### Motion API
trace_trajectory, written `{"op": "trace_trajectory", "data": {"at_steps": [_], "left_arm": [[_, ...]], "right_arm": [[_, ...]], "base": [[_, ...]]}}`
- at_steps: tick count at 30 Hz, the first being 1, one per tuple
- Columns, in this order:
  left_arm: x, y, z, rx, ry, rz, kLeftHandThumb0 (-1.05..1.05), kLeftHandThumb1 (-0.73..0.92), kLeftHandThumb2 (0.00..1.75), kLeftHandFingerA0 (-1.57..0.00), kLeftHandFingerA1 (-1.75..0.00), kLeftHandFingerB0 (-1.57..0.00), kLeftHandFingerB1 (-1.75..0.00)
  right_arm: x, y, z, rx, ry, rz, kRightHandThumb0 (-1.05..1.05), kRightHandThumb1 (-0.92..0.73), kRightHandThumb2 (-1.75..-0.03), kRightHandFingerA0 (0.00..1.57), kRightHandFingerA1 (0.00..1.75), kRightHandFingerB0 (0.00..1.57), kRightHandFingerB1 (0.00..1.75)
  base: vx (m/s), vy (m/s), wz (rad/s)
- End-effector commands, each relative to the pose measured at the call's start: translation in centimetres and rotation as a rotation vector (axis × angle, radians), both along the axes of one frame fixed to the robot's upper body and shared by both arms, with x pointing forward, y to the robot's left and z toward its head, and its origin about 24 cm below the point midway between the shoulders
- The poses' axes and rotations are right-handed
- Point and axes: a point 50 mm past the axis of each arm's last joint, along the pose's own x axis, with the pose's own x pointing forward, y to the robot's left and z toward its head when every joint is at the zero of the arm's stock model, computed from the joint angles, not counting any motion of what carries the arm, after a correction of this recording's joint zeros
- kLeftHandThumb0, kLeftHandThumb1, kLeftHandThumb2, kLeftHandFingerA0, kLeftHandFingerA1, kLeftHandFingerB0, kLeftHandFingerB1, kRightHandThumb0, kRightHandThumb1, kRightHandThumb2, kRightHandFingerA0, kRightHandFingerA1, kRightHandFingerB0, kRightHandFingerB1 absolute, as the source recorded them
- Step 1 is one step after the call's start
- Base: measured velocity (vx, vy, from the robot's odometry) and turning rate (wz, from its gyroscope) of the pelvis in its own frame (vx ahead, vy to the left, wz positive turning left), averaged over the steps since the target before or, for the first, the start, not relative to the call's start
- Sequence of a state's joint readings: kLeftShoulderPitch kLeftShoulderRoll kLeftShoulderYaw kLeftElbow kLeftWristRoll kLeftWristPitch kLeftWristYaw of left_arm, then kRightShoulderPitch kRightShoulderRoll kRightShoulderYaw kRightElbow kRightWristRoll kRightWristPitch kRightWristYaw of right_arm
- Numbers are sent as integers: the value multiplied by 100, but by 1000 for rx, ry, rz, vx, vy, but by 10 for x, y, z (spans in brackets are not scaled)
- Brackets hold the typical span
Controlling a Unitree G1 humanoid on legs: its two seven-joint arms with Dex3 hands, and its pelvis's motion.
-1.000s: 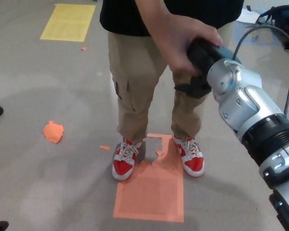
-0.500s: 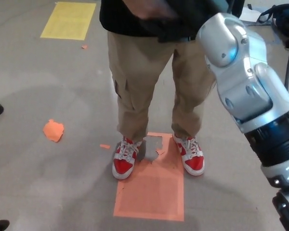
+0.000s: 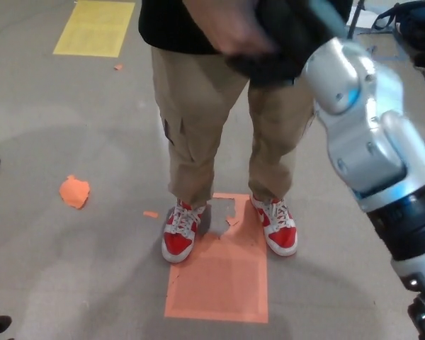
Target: The robot extends its right arm to grab a person's hand and shakes it
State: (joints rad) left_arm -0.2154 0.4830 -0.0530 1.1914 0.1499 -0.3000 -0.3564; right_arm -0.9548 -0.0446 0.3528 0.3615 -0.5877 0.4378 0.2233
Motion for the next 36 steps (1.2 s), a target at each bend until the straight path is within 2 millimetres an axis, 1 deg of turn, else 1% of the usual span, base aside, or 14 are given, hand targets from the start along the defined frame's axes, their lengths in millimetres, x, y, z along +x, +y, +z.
{"op": "trace_trajectory", "data": {"at_steps": [1, 4, 10, 11, 13, 14, 15, 17, 18, 19, 20, 27, 29, 36], "left_arm": [[1, 10, 7, 30, 6, 4, -78, 77, 95, 0, -14, 0, -12], [-1, 9, 5, 29, 11, -5, -76, 79, 95, 0, -11, 0, -13], [4, 5, 5, 30, 6, -7, -65, 92, 76, 0, -11, 0, -11], [4, 5, 5, 18, 5, 1, -74, 82, 110, 0, -20, 0, -19], [4, 4, 5, 10, -7, -5, -73, 81, 111, 0, -22, 0, -21], [0, 5, 3, 20, 0, -9, -66, 92, 75, 0, -11, 0, -13], [-7, 7, 1, 25, 13, -16, -75, 78, 95, 0, -13, 0, -13], [-9, 7, 0, 33, 22, -20, -75, 81, 112, 0, -23, 0, -22], [-10, 9, 0, 42, 28, -15, -74, 80, 111, 0, -23, 0, -22], [-10, 9, 0, 45, 31, -12, -73, 80, 111, 0, -23, 0, -22], [-10, 9, 0, 46, 32, -12, -73, 79, 111, 0, -24, 0, -23], [-5, 9, 4, 54, 18, -17, -77, 80, 110, 0, -23, 0, -21], [-9, 11, 2, 48, 28, -2, -77, 73, 92, 0, -18, 0, -17], [-12, 8, -3, 23, 47, 19, -73, 79, 109, 0, -22, 0, -22]], "right_arm": [[16, 10, -56, -83, 169, -7, -22, -74, -62, 101, 57, 45, 40], [17, 7, -73, -109, 220, -16, -22, -58, -57, 91, 54, 44, 40], [20, 7, -72, -79, 198, 4, -35, -75, -64, 93, 55, 41, 39], [20, 7, -71, -79, 190, 8, -45, -81, -64, 79, 58, 29, 31], [19, 6, -66, -99, 162, 11, -61, -77, -65, 56, 49, 5, 18], [17, 5, -67, -97, 160, 12, -72, -61, -95, 21, 52, 0, 17], [13, 2, -73, -82, 164, 9, -83, -62, -96, 1, 26, 0, 8], [12, -11, -77, -47, 149, -35, -82, -74, -65, 0, 8, 0, 0], [11, -18, -81, -38, 147, -62, -91, -64, -96, 0, 11, 0, 0], [10, -22, -83, -31, 144, -83, -82, -77, -68, 0, 3, 0, 0], [10, -32, -86, -19, 138, -119, -94, -72, -103, 0, 12, 0, 2], [8, -83, -96, 9, 153, -249, -94, -74, -101, 0, 10, 0, 0], [2, -99, -109, 11, 194, -290, -92, -72, -99, 0, 9, 0, 0], [-25, -145, -167, -65, 378, -401, -94, -74, -102, 0, 11, 0, 0]], "base": [[0, 0, 0], [0, 0, 0], [0, 0, 0], [0, 0, 0], [0, 0, 0], [0, 0, 0], [0, 0, 0], [0, 0, 0], [0, 0, 0], [0, 0, 0], [0, 0, 0], [0, 0, 0], [0, 0, 0], [0, 0, 0]]}}
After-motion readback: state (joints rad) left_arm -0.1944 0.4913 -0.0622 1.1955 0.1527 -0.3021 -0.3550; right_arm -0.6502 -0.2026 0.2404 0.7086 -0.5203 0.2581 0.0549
